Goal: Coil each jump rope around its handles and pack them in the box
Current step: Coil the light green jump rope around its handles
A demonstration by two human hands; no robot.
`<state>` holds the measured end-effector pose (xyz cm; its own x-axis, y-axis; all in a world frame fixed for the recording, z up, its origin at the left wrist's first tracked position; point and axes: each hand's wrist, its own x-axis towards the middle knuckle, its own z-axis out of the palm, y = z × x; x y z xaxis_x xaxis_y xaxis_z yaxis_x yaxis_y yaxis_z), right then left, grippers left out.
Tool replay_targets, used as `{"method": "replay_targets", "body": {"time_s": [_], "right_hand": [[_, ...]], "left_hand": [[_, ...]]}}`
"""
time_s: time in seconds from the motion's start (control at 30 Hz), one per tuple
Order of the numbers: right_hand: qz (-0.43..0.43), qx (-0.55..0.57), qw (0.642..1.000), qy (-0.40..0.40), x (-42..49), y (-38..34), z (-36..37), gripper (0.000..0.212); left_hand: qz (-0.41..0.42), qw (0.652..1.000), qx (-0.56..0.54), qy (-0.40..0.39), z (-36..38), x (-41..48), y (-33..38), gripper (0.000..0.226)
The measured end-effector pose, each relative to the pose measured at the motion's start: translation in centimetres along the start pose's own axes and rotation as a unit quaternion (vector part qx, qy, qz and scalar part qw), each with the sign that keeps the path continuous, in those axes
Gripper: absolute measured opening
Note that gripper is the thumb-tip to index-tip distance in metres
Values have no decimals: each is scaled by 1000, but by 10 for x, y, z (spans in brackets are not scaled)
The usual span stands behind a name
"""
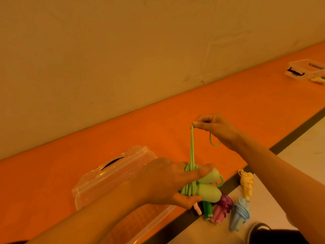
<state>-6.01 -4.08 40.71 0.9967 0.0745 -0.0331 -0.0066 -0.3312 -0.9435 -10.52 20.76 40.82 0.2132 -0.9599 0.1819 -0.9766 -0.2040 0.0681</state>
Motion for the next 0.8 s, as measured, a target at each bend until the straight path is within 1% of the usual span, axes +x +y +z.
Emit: {"method": "replay_targets", "body": {"time_s": [0.13, 0.2, 0.27, 0.33, 0.47, 0.53, 0.63, 0.7, 0.73, 0.8], "right_hand": [[18, -9, 1000, -10, -3, 12, -12, 14], [30, -48, 997, -43, -5, 19, -19, 19], [50, -98, 989, -96, -12, 26, -23, 27], [63, -115, 984, -122, -19, 34, -27, 32], [71, -99, 989, -87, -29, 46, -43, 36], [74, -99, 989, -80, -32, 48, -49, 35], [71, -89, 990, -84, -37, 49, -53, 33], [76, -78, 992, -66, -40, 50, -57, 33], [75, -65, 994, -51, -41, 50, -59, 33], [75, -40, 996, 9, -41, 52, -65, 32]], "left_hand": [[-22, 999, -12, 23, -8, -5, -14, 72], [-25, 999, -17, 33, -11, -7, -19, 71], [-28, 999, -28, 27, -8, -9, -22, 71], [-51, 997, -49, 20, -8, -11, -26, 72], [-153, 980, -122, 43, -18, -14, -36, 75], [-181, 969, -155, 57, -21, -14, -38, 74], [-198, 962, -180, 57, -19, -13, -40, 70], [-194, 963, -183, 46, -17, -12, -41, 69], [-190, 964, -183, 39, -17, -11, -41, 70], [-174, 968, -180, 22, -15, -9, -38, 71]]}}
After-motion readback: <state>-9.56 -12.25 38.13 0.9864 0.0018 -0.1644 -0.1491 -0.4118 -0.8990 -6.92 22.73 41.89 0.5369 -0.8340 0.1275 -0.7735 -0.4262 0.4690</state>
